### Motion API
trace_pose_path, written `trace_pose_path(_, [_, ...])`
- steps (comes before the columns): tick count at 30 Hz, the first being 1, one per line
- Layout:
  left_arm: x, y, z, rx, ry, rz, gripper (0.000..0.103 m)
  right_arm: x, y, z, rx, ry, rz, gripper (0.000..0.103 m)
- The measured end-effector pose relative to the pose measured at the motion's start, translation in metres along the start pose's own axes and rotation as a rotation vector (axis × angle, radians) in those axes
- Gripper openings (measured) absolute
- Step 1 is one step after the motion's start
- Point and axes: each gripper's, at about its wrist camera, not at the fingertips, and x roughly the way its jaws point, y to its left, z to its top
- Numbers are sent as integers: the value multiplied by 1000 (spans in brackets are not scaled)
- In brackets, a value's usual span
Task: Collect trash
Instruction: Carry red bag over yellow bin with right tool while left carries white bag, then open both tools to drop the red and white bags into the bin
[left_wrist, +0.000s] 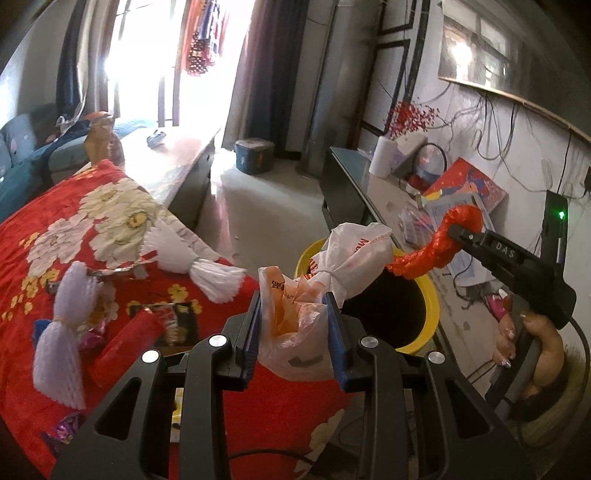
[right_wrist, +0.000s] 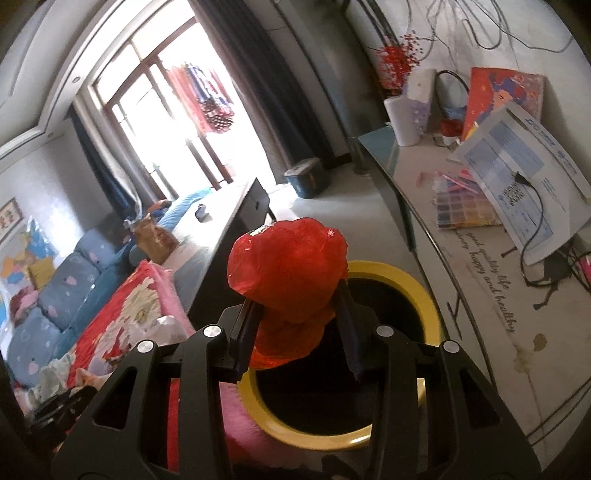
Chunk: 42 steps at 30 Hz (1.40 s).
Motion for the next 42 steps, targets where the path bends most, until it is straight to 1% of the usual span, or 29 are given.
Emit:
trace_pose_path(7, [23,-15,0,31,46,-2,31,4,-14,1,34,5,-32,33])
trace_pose_path(22, [58,-41,-1,62,102,-32,31,11,-36,0,80,17,-56,35])
trace_pose_path(27, [71,-44,1,55,123,-37,32,14,-39,0,88,20,-63,35])
trace_pose_path(28, [72,-44,1,55,125,-37,33,15,-39,0,88,20,-65,37])
trace_pose_path(29, [74,-46,2,56,124,-33,37,15,-39,0,86,20,-64,39])
trace_pose_path(30, [75,-47,3,56,122,-33,38,16,-39,-1,82,25,-69,49])
trace_pose_path(31, [75,-49,4,55,118,-31,49,16,-39,-1,86,28,-73,55])
trace_pose_path(32, [75,-49,5,55,112,-31,62,16,-40,-1,91,29,-76,57])
trace_pose_path(35, [71,-47,7,53,94,-25,81,18,-42,-1,92,36,-81,62])
trace_pose_path(36, [70,-46,8,51,90,-22,84,18,-42,-1,91,35,-82,64])
trace_pose_path(37, [68,-44,8,47,87,-21,89,18,-42,-1,88,36,-81,65])
trace_pose_path(38, [66,-42,8,41,81,-20,92,18,-41,-1,83,37,-82,66])
trace_pose_path(42, [56,-32,8,17,59,-6,94,18,-34,-3,54,40,-74,68])
